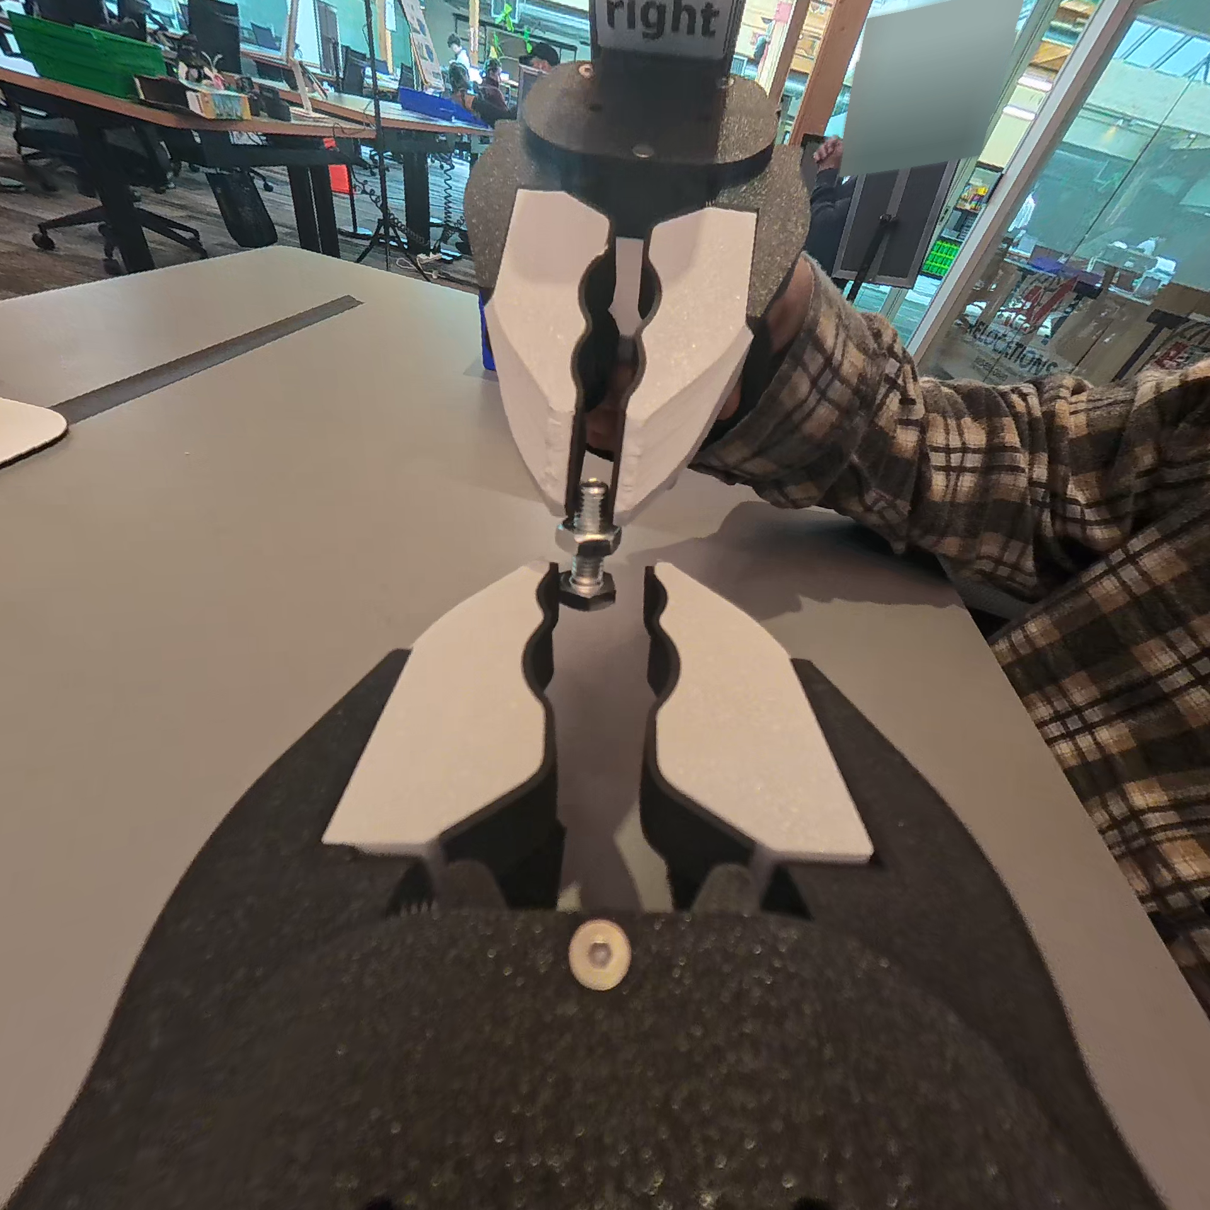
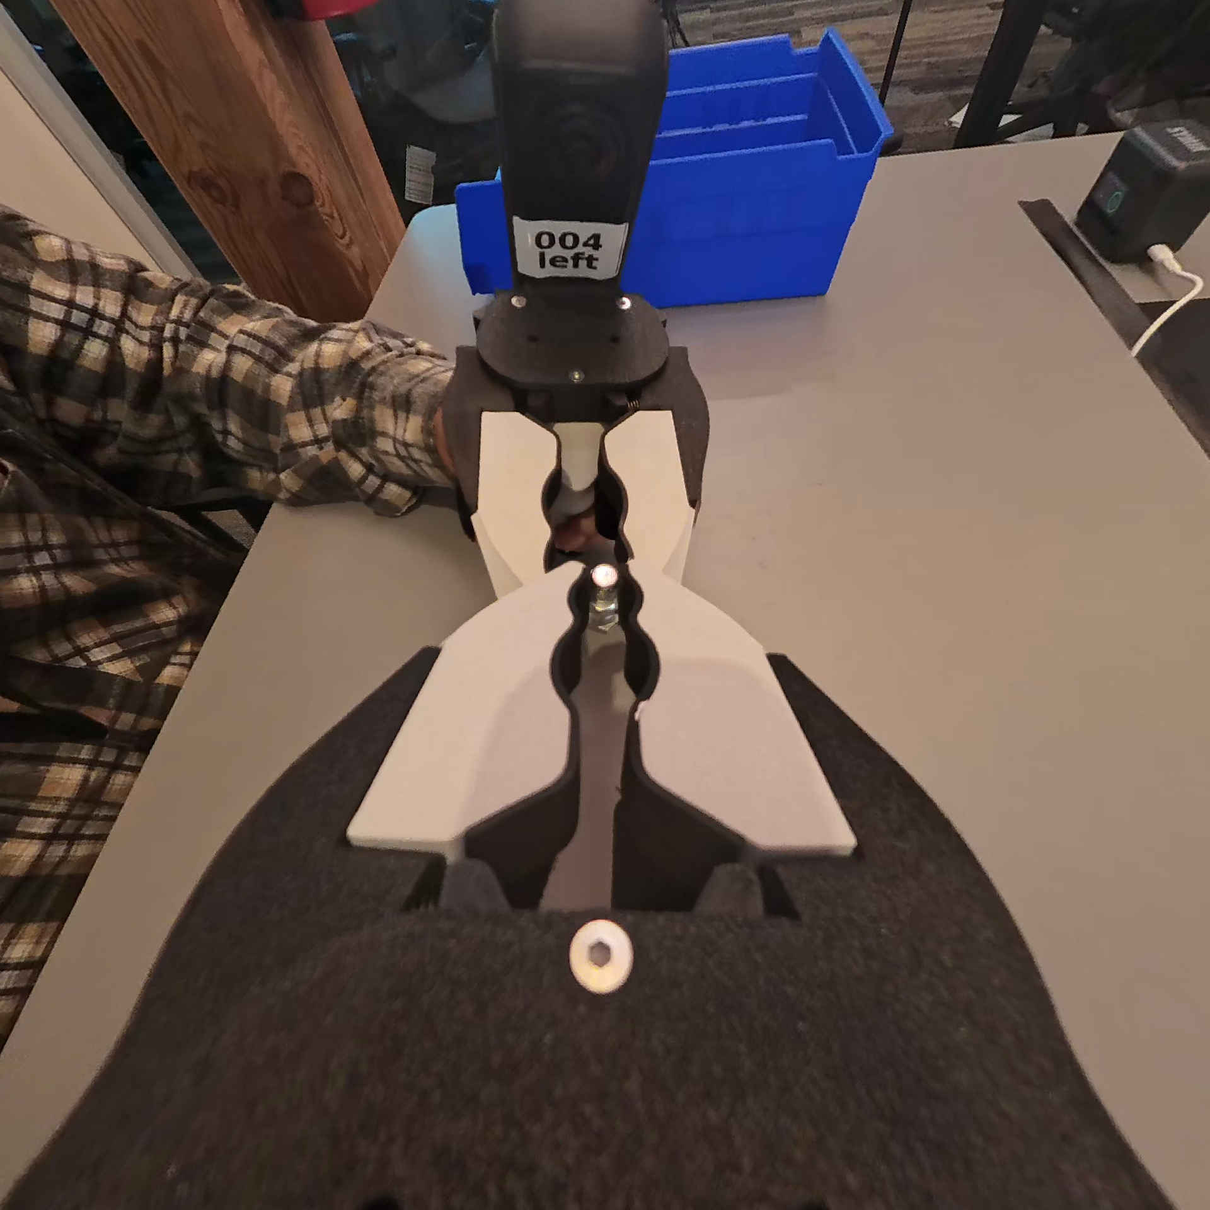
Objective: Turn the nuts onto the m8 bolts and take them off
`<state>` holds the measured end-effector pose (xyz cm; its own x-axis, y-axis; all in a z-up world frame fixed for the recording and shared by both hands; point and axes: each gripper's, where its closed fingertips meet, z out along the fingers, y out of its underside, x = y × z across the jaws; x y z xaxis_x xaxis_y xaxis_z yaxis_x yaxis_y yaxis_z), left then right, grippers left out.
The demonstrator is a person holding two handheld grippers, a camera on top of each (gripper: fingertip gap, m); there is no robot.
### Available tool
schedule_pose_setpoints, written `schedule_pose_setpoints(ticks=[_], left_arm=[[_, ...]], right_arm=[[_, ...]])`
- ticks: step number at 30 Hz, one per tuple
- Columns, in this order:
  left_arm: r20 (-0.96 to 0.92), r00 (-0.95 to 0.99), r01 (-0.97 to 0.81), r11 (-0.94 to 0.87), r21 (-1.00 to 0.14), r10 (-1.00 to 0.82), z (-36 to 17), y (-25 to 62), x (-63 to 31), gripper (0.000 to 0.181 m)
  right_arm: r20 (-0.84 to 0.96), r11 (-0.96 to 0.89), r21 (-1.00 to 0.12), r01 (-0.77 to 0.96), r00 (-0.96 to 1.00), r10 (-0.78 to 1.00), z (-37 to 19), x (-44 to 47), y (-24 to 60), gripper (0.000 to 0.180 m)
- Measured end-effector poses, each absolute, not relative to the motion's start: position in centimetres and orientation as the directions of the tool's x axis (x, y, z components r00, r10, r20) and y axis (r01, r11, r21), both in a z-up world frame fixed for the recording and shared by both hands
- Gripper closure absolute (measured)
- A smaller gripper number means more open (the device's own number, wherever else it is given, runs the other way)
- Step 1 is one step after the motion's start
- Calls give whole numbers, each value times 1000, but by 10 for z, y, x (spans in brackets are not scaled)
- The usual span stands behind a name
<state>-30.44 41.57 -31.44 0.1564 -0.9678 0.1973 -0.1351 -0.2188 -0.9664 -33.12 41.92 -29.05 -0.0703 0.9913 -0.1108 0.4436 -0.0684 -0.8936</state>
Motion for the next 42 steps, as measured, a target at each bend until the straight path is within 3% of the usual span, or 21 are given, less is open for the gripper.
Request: schedule_pose_setpoints(ticks=[19,25,29,37,42], left_arm=[[148,152,-156,-171,-973,-977,-314,410,-303,166],[162,202,-91,-183,-979,-966,-302,417,-310,166],[162,222,-64,-180,-982,-961,-295,419,-314,166],[133,215,-47,-146,-988,-968,-286,414,-314,166],[135,219,7,-136,-991,-966,-275,415,-320,166]], right_arm=[[-113,-53,-901,432,-115,987,-286,-334,411,173],[-117,-106,-971,216,-40,992,-259,-336,430,116],[-132,-127,-978,167,-18,991,-257,-339,435,98],[-142,-145,-971,188,31,989,-273,-345,448,96],[-168,-174,-980,98,62,984,-256,-328,461,100]])
